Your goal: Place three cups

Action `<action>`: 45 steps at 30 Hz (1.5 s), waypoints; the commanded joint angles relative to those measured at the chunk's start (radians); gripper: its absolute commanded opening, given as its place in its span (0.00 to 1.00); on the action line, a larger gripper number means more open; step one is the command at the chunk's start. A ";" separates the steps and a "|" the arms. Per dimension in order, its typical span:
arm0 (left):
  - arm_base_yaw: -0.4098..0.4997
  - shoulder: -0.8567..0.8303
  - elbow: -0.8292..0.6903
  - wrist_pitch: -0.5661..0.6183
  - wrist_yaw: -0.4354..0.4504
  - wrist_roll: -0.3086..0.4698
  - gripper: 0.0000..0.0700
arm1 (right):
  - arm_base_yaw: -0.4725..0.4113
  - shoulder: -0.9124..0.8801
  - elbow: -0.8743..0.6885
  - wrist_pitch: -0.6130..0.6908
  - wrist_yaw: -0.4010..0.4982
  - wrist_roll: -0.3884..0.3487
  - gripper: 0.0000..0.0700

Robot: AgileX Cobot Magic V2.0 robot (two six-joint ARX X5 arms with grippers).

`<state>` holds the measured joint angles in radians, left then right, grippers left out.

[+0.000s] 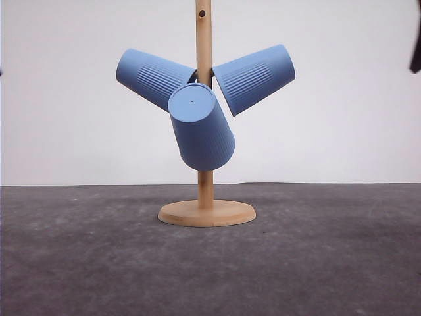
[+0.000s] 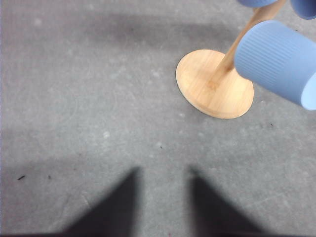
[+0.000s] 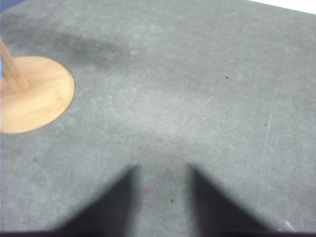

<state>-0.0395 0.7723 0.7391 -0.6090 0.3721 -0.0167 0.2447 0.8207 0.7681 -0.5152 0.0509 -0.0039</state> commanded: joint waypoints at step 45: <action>0.019 -0.764 -0.701 0.371 -0.377 0.023 0.00 | 0.002 0.007 0.014 0.006 0.002 -0.007 0.02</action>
<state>-0.0236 0.0160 0.0475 -0.2434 0.0019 0.0095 0.2447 0.8207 0.7681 -0.5152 0.0509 -0.0040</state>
